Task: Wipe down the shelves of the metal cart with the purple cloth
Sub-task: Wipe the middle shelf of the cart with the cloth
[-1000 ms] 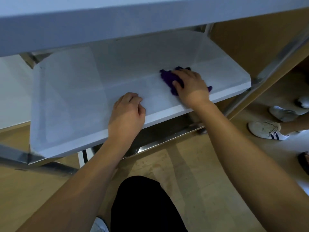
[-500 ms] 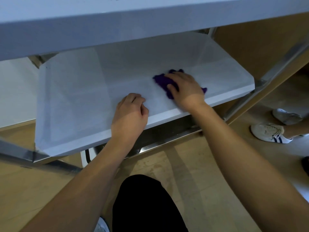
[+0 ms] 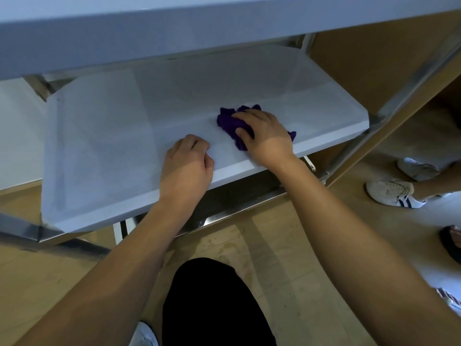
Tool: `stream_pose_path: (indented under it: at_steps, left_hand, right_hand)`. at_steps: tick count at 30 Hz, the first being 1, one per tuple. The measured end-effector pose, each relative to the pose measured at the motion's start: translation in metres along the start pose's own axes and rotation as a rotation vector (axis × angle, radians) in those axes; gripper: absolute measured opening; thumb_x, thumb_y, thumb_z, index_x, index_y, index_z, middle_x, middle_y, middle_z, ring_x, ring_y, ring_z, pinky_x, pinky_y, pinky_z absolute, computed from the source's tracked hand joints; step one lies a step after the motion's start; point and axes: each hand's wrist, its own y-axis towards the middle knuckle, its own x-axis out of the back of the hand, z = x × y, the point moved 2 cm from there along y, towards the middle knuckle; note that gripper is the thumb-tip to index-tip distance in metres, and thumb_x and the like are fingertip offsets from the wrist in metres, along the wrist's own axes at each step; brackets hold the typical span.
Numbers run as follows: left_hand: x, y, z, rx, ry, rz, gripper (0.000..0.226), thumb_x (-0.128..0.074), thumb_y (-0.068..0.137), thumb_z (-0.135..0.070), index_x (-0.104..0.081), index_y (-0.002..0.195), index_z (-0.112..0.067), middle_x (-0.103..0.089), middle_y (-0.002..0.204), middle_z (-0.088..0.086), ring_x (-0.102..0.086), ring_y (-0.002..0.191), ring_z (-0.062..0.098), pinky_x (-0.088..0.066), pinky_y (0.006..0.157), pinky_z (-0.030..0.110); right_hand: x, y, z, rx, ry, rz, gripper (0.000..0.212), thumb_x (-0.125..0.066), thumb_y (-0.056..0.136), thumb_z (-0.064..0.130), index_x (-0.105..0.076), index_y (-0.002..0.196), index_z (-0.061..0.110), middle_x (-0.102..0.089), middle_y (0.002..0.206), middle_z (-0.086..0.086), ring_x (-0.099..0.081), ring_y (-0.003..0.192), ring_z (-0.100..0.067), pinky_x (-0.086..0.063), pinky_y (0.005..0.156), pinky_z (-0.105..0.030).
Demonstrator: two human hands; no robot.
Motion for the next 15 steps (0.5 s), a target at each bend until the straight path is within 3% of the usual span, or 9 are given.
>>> stream_pose_path:
  at_steps: [4, 9, 15]
  left_hand:
    - [-0.001, 0.006, -0.015, -0.031, 0.077, 0.047, 0.029, -0.051, 0.092, -0.013, -0.061, 0.119, -0.007, -0.058, 0.12, 0.012, -0.054, 0.106, 0.029, -0.046, 0.095, 0.039]
    - [-0.02, 0.033, -0.046, -0.136, -0.012, 0.086, 0.034, -0.045, 0.095, -0.021, -0.058, 0.126, -0.013, -0.055, 0.127, 0.005, -0.051, 0.114, 0.024, -0.04, 0.098, 0.036]
    - [-0.039, 0.042, -0.049, -0.12, -0.086, 0.071, 0.029, -0.052, 0.09, -0.018, -0.066, 0.115, -0.011, -0.058, 0.122, 0.007, -0.052, 0.11, 0.028, -0.041, 0.095, 0.039]
  right_hand:
    - [0.007, 0.0, -0.017, -0.041, -0.021, 0.008, 0.042, -0.044, 0.1, 0.036, -0.044, 0.141, 0.03, -0.047, 0.146, 0.003, -0.04, 0.134, -0.023, -0.037, 0.108, -0.039]
    - [0.013, -0.002, -0.034, -0.085, -0.03, -0.024, 0.041, -0.043, 0.101, 0.036, -0.044, 0.141, 0.03, -0.046, 0.146, 0.003, -0.039, 0.135, -0.022, -0.035, 0.108, -0.037]
    - [0.044, -0.003, -0.104, -0.239, -0.069, -0.099, 0.04, -0.043, 0.1, 0.039, -0.048, 0.139, 0.031, -0.051, 0.142, 0.002, -0.044, 0.13, -0.026, -0.04, 0.107, -0.044]
